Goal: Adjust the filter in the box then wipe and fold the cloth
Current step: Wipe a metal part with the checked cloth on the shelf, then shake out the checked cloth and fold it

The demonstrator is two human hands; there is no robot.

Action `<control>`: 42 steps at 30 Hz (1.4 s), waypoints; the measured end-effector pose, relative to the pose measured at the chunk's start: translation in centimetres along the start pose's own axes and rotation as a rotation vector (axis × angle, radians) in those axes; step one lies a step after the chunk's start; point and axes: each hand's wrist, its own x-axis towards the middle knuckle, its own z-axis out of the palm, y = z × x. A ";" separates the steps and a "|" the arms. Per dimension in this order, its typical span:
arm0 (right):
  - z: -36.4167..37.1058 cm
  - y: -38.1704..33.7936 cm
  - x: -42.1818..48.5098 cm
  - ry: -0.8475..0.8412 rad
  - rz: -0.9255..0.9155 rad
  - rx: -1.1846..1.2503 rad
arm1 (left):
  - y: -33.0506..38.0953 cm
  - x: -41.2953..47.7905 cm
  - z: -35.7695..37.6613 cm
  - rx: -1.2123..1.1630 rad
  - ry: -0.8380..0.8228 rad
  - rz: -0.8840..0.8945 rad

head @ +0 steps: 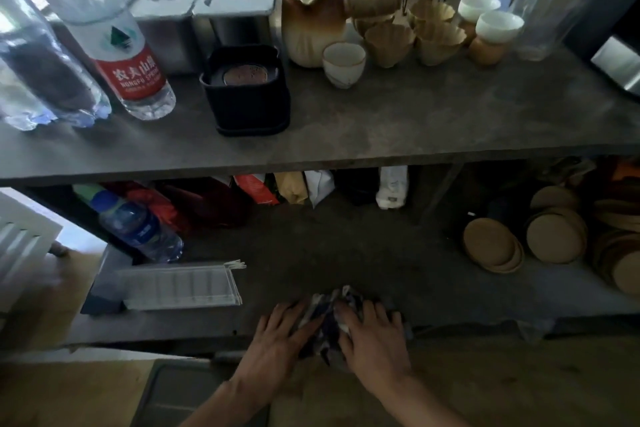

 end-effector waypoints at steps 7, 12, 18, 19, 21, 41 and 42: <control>-8.4 -1.1 -2.2 -0.165 -0.057 0.455 | 0.2 -4.3 -11.5 -0.554 0.134 -0.127; -21.0 -0.2 -4.3 0.205 -0.200 0.620 | 3.0 -1.5 -27.4 -0.688 0.264 -0.074; -37.6 1.3 -6.2 0.599 -0.357 0.531 | 7.7 -0.6 -44.7 -0.683 0.343 0.121; -40.0 1.6 -6.4 0.634 -0.350 0.518 | 8.4 -0.6 -47.1 -0.659 0.329 0.153; -44.2 2.2 -7.0 0.696 -0.324 0.477 | 9.7 -0.5 -50.9 -0.571 0.323 0.204; -55.6 2.4 -12.8 0.571 -0.155 1.258 | 16.5 0.0 -58.5 -1.646 0.270 0.236; -55.5 2.5 -12.8 0.502 -0.161 1.378 | 16.8 0.0 -58.5 -1.676 0.278 0.207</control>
